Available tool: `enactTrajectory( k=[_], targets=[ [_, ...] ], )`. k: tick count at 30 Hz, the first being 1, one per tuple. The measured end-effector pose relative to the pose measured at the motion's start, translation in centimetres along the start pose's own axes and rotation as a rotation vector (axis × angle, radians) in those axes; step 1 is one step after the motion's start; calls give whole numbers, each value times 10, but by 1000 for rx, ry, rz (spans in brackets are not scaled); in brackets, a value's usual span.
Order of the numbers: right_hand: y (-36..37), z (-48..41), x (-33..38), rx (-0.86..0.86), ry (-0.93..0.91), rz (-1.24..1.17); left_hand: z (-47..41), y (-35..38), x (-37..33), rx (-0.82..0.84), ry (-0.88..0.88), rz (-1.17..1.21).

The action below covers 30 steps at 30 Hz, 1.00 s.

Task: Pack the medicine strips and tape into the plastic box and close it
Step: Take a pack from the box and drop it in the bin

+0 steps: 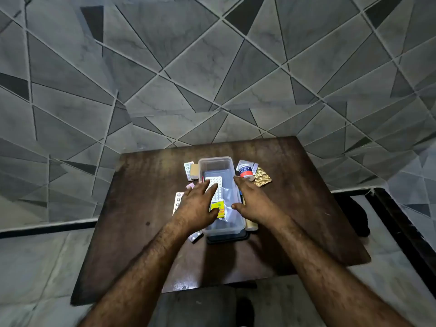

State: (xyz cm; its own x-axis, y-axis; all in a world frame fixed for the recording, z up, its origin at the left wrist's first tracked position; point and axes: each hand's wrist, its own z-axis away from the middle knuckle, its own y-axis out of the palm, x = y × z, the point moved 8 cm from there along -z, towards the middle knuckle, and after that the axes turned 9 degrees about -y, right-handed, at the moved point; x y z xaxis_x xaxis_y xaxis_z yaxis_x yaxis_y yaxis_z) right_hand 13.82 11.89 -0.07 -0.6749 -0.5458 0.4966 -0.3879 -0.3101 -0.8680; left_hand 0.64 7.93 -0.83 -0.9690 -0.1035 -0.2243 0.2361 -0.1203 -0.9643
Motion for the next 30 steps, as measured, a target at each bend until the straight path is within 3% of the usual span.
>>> enactTrajectory(
  k=[7, 13, 20, 30],
  targets=[
    [28, -29, -26, 169, 38, 10, -27, 41, 12, 97, -168, -161],
    [57, -55, -40, 290, 28, 35, -46, 67, 6, 153, -162, -153],
    [79, -89, -49, 313, -61, 339, -61, 98, 0, 201, -419, 389],
    [115, -107, -75, 389, -97, 454, -69, 143, 18, 373, -672, 579]
  ],
)
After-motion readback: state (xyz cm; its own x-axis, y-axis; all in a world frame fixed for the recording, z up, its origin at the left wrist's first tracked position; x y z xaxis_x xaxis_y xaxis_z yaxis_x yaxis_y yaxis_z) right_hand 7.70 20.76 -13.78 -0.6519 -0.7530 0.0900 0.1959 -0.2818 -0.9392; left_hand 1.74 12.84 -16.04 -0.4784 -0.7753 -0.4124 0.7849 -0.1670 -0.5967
